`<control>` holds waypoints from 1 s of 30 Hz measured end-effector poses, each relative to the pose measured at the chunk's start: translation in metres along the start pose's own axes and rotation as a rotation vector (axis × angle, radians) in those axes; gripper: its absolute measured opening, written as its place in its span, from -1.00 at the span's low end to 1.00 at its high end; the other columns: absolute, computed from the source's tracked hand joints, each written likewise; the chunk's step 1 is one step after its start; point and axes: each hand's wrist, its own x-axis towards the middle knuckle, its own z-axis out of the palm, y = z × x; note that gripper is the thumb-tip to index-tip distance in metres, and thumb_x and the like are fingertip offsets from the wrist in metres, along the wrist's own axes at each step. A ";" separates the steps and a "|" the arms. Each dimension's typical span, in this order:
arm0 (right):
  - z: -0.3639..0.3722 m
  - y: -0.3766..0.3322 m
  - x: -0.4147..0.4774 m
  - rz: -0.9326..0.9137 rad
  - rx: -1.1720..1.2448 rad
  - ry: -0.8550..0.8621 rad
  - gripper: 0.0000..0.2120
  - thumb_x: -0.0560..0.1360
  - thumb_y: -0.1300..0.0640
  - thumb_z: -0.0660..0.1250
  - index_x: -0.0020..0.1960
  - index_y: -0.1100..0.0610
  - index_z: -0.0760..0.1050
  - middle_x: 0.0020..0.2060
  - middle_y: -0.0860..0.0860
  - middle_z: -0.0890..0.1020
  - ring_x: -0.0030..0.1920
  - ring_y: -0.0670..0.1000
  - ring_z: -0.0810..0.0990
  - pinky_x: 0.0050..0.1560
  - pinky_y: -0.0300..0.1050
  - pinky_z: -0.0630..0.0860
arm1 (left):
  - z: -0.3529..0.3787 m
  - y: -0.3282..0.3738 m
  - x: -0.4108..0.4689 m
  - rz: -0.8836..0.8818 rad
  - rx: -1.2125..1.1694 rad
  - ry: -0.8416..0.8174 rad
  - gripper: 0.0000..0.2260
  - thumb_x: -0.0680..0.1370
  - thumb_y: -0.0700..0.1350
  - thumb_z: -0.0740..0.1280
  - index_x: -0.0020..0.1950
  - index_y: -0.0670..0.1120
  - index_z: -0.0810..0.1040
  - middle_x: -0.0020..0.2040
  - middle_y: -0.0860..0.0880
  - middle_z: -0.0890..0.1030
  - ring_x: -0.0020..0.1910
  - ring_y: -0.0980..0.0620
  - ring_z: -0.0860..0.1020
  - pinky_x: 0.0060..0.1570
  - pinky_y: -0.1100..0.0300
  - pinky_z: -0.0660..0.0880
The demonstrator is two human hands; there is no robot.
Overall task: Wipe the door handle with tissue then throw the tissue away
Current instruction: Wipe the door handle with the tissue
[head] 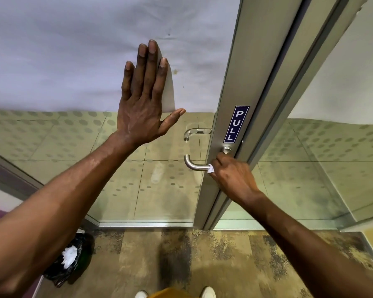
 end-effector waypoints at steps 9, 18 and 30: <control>-0.020 -0.077 0.040 0.235 0.153 -0.020 -0.89 0.58 0.28 0.39 0.09 0.20 0.64 -0.05 0.19 0.66 -0.09 0.21 0.69 -0.22 -0.04 0.46 | 0.001 0.000 -0.002 0.000 0.016 -0.020 -0.03 0.67 0.40 0.28 0.79 -0.25 0.05 0.73 -0.42 0.11 0.79 -0.08 -0.38 0.80 -0.10 -0.30; -0.017 -0.100 0.070 0.432 0.214 0.058 -0.72 0.54 0.38 0.24 0.17 0.23 0.60 -0.04 0.16 0.70 0.00 0.20 0.70 -0.22 -0.05 0.39 | 0.003 -0.002 -0.002 0.025 -0.003 -0.041 0.02 0.68 0.42 0.24 0.80 -0.15 -0.23 0.82 -0.17 -0.22 0.79 -0.08 -0.38 0.80 -0.11 -0.30; 0.007 -0.049 0.002 0.152 0.073 0.164 -0.93 0.55 0.34 0.38 0.02 0.29 0.61 -0.10 0.16 0.60 -0.16 0.14 0.60 -0.40 -0.07 0.41 | 0.002 -0.001 -0.003 0.020 -0.011 -0.045 0.00 0.69 0.42 0.22 0.80 -0.15 -0.22 0.75 -0.35 0.03 0.78 -0.04 -0.40 0.79 -0.08 -0.35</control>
